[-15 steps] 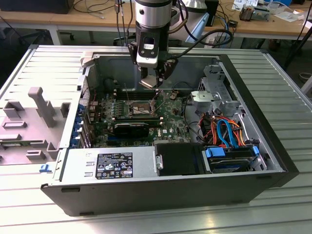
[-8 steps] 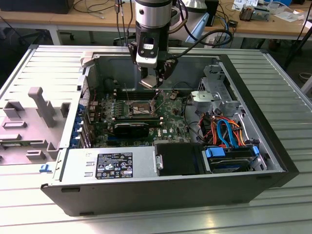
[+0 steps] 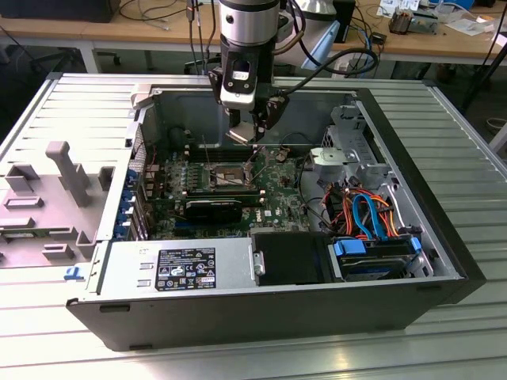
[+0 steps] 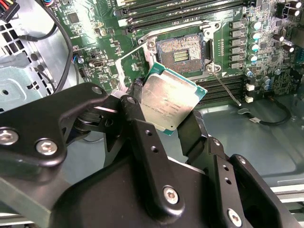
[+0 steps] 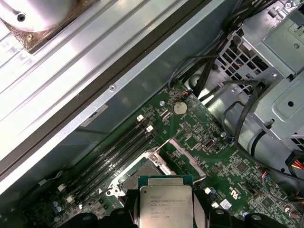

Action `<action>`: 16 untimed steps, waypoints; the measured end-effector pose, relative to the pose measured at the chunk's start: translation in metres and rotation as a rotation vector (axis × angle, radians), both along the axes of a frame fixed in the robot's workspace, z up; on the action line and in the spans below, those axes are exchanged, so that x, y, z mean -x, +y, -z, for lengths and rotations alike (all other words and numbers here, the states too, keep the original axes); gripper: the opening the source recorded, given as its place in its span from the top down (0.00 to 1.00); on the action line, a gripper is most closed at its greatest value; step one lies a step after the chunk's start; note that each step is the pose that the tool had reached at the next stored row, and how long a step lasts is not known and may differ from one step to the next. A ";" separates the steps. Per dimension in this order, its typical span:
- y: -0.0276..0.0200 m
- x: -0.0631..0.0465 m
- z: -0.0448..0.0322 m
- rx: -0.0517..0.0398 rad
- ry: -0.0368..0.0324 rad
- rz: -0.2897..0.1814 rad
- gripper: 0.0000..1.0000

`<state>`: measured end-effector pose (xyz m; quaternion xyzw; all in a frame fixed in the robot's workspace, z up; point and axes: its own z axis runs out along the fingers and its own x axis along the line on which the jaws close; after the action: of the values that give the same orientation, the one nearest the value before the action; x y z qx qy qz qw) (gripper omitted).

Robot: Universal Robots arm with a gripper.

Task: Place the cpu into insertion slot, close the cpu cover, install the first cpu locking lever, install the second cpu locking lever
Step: 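Place the cpu into insertion slot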

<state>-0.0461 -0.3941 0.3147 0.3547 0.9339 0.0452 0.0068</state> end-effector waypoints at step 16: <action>0.0000 0.000 0.0000 0.0000 0.0000 0.021 0.46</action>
<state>-0.0461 -0.3941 0.3146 0.3645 0.9301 0.0451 0.0073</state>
